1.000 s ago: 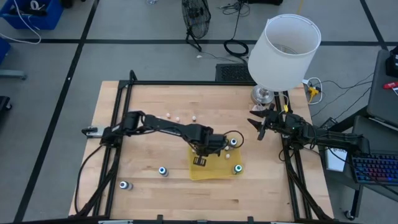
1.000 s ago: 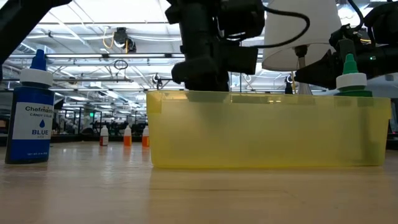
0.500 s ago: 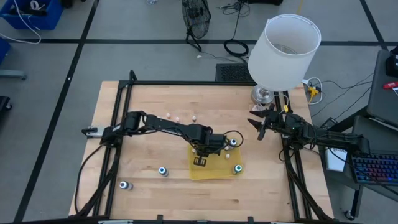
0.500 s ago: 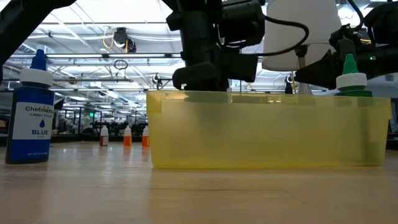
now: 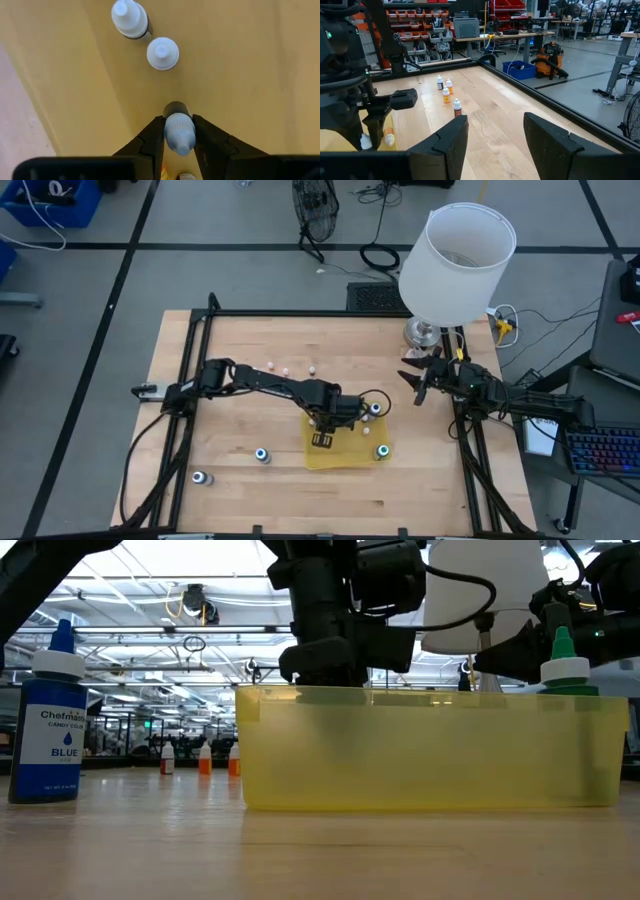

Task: Pick & Place food coloring
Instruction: Put the right small black food coloring bottle into the yellow bin, then put the small black food coloring bottle into the yellow bin

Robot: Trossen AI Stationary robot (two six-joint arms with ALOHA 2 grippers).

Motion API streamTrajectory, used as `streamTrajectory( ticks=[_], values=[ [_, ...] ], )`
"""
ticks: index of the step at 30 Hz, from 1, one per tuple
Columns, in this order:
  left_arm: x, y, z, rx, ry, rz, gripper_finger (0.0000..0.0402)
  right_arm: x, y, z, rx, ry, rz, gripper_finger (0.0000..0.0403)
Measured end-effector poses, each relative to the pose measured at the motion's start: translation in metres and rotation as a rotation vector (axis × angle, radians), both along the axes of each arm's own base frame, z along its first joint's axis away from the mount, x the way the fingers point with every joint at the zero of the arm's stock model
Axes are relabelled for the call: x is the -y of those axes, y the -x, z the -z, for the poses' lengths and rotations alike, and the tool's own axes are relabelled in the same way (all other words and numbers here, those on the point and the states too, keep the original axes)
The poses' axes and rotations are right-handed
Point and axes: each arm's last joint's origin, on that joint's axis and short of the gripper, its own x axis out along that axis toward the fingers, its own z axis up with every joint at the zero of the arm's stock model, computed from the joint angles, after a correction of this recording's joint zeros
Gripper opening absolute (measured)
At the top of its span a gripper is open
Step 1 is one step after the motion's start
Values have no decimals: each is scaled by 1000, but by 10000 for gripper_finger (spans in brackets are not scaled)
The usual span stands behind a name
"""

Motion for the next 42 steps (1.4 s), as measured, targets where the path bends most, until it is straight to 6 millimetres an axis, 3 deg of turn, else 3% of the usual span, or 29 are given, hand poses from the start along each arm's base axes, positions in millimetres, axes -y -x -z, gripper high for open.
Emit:
streamTrajectory(
  ticks=[22,34,42],
  values=[
    [0,0,0,-1,7,-36,103,0,0,0,0,0,0,181],
    [-2,0,-2,6,-2,-28,230,0,0,0,0,0,0,181],
    [-2,-6,-31,37,-14,-27,263,0,0,0,-1,0,0,181]
  ],
)
